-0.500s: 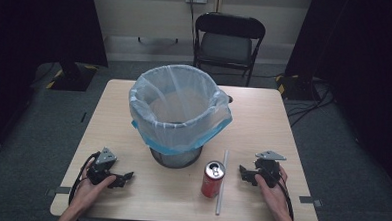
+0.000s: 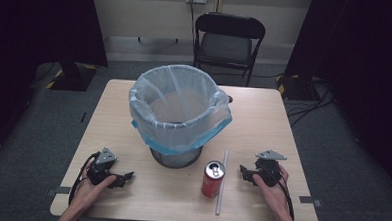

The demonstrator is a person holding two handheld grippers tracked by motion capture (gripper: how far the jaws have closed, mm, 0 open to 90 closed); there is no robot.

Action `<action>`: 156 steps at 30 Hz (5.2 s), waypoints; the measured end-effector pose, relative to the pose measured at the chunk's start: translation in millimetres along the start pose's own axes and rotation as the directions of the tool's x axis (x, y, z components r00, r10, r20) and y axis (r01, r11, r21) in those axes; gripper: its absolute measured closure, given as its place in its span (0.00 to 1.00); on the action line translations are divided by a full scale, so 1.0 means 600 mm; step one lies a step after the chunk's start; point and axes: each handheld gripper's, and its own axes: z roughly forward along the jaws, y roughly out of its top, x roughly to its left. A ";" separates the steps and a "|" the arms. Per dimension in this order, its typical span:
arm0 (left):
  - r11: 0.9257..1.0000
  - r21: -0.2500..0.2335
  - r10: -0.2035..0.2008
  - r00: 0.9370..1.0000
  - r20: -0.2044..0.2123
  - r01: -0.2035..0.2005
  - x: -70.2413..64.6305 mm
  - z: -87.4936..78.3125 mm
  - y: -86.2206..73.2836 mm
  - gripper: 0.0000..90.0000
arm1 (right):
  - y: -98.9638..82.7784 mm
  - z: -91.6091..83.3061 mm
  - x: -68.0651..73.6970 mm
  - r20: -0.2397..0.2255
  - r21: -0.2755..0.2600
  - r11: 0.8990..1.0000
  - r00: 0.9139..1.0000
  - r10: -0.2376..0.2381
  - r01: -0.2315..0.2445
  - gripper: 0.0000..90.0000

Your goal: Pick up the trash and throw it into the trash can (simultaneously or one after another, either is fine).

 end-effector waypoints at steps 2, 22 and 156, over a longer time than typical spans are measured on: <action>1.000 0.002 0.000 1.000 -0.001 0.000 0.000 0.000 0.000 0.09 | 0.001 -0.002 0.001 -0.002 -0.006 1.000 1.000 -0.002 0.002 0.20; 1.000 0.000 -0.004 1.000 -0.001 0.004 -0.001 0.000 0.000 0.09 | -0.011 -0.075 0.051 -0.238 -0.002 0.993 0.964 -0.116 0.119 0.17; 1.000 0.004 0.002 1.000 -0.001 -0.002 0.000 0.000 0.000 0.09 | 0.256 -0.247 0.189 -0.687 -0.424 0.897 0.600 -0.410 0.127 0.38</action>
